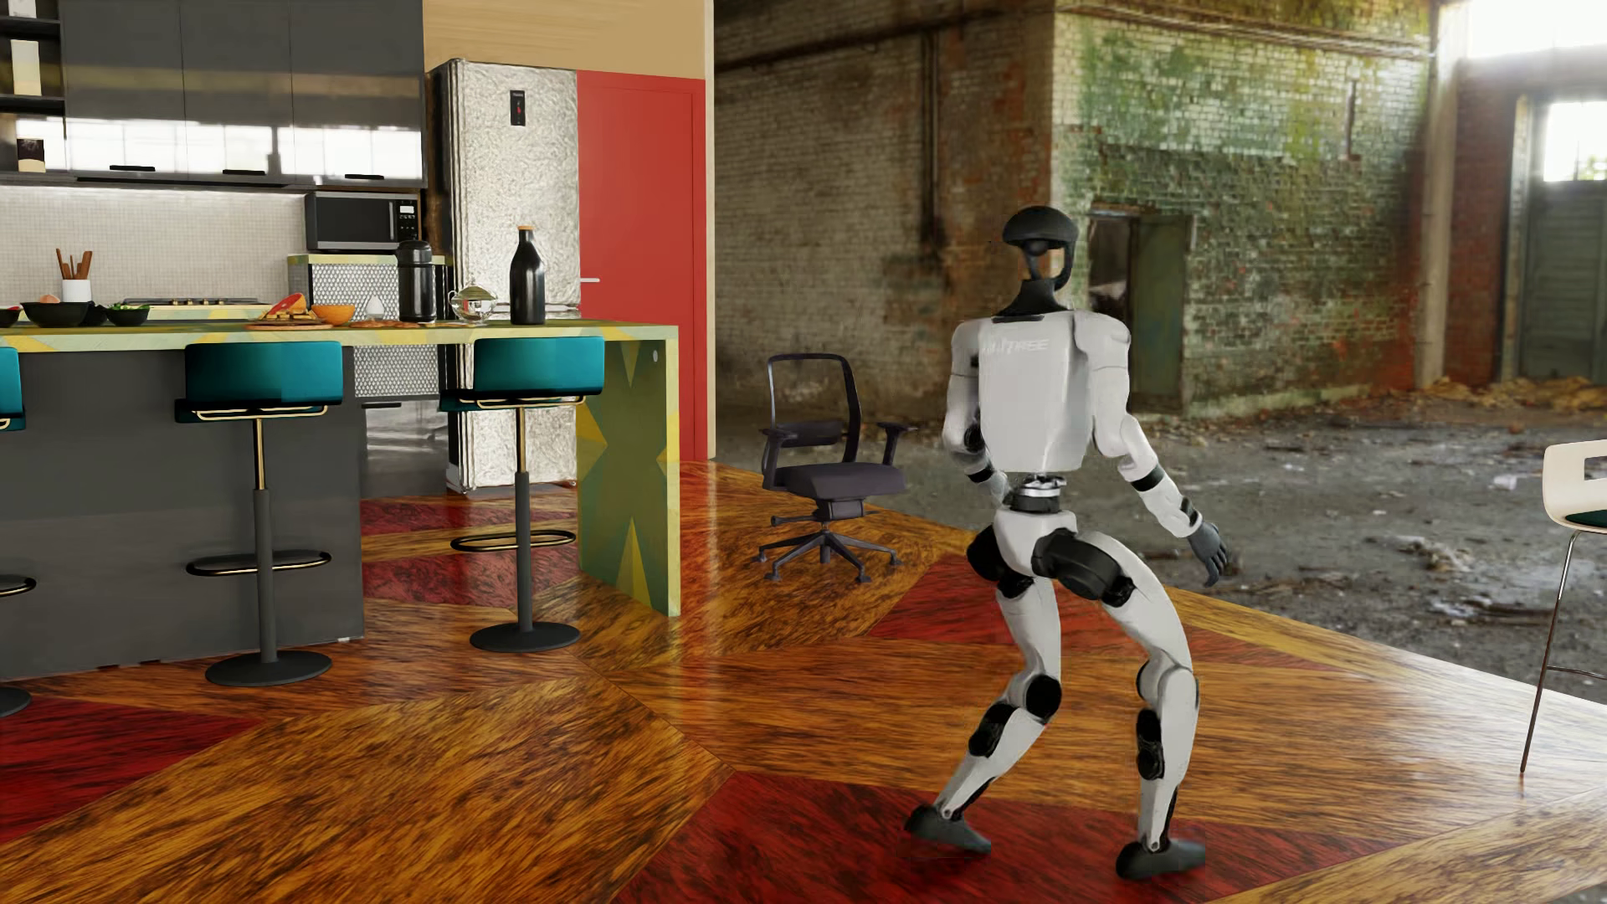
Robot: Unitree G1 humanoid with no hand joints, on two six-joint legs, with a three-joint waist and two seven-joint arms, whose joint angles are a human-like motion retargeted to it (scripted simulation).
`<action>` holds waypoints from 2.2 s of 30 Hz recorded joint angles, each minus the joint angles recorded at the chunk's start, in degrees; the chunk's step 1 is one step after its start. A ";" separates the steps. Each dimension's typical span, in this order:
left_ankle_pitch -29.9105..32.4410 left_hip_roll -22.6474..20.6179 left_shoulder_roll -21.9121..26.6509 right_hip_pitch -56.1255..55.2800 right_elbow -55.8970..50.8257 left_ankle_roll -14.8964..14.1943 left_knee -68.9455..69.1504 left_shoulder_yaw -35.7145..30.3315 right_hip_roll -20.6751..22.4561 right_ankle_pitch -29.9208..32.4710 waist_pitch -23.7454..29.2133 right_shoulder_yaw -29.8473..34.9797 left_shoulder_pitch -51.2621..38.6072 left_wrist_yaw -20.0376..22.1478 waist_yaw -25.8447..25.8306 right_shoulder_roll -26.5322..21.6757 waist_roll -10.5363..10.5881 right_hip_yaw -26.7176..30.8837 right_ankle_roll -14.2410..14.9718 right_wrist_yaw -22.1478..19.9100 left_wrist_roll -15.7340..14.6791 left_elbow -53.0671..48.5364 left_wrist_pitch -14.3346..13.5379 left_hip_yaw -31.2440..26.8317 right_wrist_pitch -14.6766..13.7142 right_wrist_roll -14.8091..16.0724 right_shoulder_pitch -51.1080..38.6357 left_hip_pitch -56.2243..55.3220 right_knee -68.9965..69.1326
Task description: Head to dark officechair
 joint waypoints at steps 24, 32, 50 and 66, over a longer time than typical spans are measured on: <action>-6.98 1.97 0.58 0.47 -2.37 -3.91 -20.07 1.45 2.35 -10.86 -0.50 1.93 8.52 7.35 -5.31 5.38 1.81 3.45 0.86 2.74 -3.77 1.43 6.61 2.35 2.95 -2.90 0.63 4.57 12.16; 1.90 6.19 0.59 18.46 -6.94 -2.54 -13.49 1.51 -0.12 -16.03 -0.57 5.29 10.92 -3.73 7.66 6.72 11.53 -6.28 -5.47 -7.66 -0.95 -0.59 2.07 5.42 4.19 5.09 -11.51 -14.04 9.18; -5.53 -0.52 -0.97 1.92 -1.36 -1.48 -12.67 0.01 1.22 -12.43 0.59 -0.42 3.93 7.71 -4.30 3.62 -1.29 3.30 0.89 0.44 -3.28 -1.01 5.12 0.08 4.67 -3.62 3.59 5.47 1.16; 5.02 4.30 0.48 15.09 -2.47 -0.20 4.04 3.12 1.39 -15.32 1.90 -0.10 6.27 -5.40 3.84 -0.51 6.25 -2.69 -6.78 -4.71 -5.39 1.69 0.49 4.91 6.57 1.56 -4.28 -9.56 -0.39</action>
